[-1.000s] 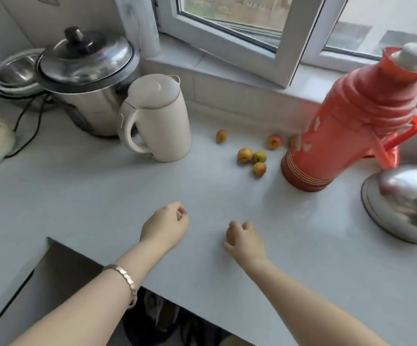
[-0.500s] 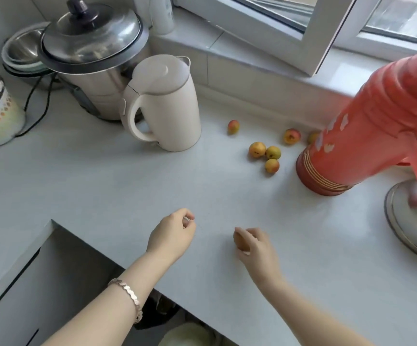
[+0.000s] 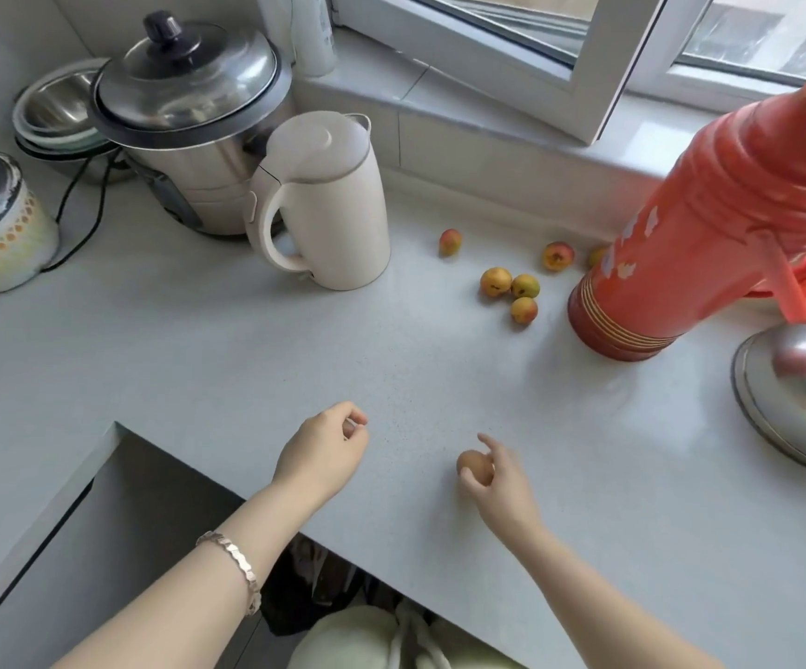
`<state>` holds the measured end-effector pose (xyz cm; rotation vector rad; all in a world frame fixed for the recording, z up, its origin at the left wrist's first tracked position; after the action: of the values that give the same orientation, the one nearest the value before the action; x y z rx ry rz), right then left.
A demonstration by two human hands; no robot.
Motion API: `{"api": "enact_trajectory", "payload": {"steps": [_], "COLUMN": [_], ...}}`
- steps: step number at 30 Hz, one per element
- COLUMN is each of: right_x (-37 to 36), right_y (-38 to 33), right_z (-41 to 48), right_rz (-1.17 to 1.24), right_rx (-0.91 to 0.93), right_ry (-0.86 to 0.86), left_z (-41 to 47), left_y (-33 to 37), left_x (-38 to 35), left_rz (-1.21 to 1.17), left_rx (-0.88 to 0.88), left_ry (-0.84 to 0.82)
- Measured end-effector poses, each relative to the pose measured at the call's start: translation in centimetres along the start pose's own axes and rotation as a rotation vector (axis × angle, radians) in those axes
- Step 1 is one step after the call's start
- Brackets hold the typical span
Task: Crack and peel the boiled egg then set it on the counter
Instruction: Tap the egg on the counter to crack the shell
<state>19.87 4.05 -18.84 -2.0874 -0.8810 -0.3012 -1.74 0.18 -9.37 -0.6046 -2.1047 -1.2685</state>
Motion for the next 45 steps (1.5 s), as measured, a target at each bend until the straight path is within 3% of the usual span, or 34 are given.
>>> {"api": "enact_trajectory", "payload": {"steps": [2, 8, 14, 18, 22, 29, 33, 39, 45], "right_x": [-0.1, -0.1, 1.1, 1.1, 0.3, -0.1, 0.0, -0.2, 0.8], "right_y": [0.0, 0.3, 0.4, -0.8, -0.5, -0.6, -0.1, 0.0, -0.4], "right_z": [-0.4, -0.2, 0.4, -0.6, -0.4, -0.7, -1.2, -0.3, 0.5], "right_rz": [0.077, 0.001, -0.328, -0.365, -0.552, -0.454, -0.27, -0.332, -0.584], "right_rx": [-0.027, 0.019, 0.018, 0.103, 0.035, 0.067, 0.067, 0.024, 0.078], "right_ry": [-0.021, 0.031, 0.133, 0.219, 0.198, 0.181, 0.19, 0.067, 0.166], "left_z": [-0.4, -1.4, -1.5, -1.4, -1.5, -1.5, -1.5, -1.5, -1.5], "left_y": [-0.5, -1.9, -2.3, -2.2, -2.1, -1.8, -1.9, -2.3, -1.8], "left_x": [-0.1, -0.4, -0.2, -0.1, -0.3, -0.2, 0.1, 0.1, -0.1], "left_rz": [0.002, -0.015, -0.014, -0.024, -0.04, -0.061, -0.07, -0.067, -0.07], "left_rx": [0.003, 0.023, 0.039, 0.043, 0.044, 0.04, 0.046, 0.06, 0.066], "left_ry": [-0.014, -0.032, -0.034, -0.033, -0.036, -0.017, -0.002, -0.005, -0.007]}}
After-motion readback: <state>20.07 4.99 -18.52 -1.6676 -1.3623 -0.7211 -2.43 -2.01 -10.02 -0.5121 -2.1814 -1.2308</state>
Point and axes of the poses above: each hand's wrist, its own z-axis towards the middle knuckle, its own x-axis out of the back of the hand, y = z × x, the point moved 5 cm from there along z, towards the middle knuckle, and after that the axes turned 12 degrees about -x, right-handed, at the moved point
